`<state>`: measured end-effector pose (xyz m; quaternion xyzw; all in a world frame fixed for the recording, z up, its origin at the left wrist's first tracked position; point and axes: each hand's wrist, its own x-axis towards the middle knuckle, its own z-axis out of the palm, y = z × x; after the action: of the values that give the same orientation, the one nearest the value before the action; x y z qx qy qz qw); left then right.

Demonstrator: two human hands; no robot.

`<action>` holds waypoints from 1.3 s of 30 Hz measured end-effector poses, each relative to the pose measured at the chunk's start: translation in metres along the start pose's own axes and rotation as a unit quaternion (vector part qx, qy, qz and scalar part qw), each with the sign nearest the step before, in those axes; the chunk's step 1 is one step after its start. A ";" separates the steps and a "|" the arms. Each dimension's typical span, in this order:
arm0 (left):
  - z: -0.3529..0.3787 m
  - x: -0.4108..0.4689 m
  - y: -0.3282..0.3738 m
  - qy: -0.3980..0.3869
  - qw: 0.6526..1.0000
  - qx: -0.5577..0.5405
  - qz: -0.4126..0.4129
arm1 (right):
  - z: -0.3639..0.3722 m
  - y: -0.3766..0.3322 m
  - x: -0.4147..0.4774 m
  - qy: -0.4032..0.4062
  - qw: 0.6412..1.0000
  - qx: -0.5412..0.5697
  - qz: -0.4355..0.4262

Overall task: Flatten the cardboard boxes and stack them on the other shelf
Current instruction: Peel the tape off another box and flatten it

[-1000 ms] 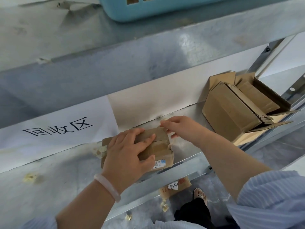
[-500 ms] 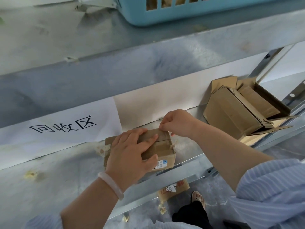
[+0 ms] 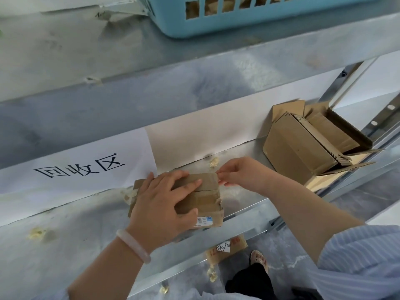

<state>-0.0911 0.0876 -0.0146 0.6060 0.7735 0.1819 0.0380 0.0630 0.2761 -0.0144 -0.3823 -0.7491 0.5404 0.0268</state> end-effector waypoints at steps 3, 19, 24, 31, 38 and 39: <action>-0.006 0.000 -0.009 -0.016 1.000 -0.010 0.020 | 0.007 0.006 -0.006 0.004 0.998 0.057 -0.034; -0.006 -0.001 0.000 -0.013 1.000 -0.003 0.007 | 0.028 0.025 -0.018 0.023 0.997 0.060 -0.052; -0.003 -0.005 0.003 0.030 0.999 0.011 0.025 | 0.027 0.023 -0.020 -0.006 0.980 0.197 -0.025; -0.003 -0.011 0.004 0.046 0.996 0.026 0.067 | 0.018 -0.014 -0.017 -0.020 0.998 -0.026 -0.049; -0.005 -0.010 0.005 0.047 0.997 0.017 0.053 | 0.011 -0.028 -0.011 -0.028 0.994 -0.083 -0.064; -0.005 -0.010 0.004 0.047 0.997 0.017 0.051 | 0.009 -0.026 -0.011 -0.035 0.994 -0.078 -0.061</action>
<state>-0.0859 0.0783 -0.0105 0.6360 0.7455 0.1985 -0.0180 0.0528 0.2593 0.0071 -0.3176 -0.8112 0.4910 0.0037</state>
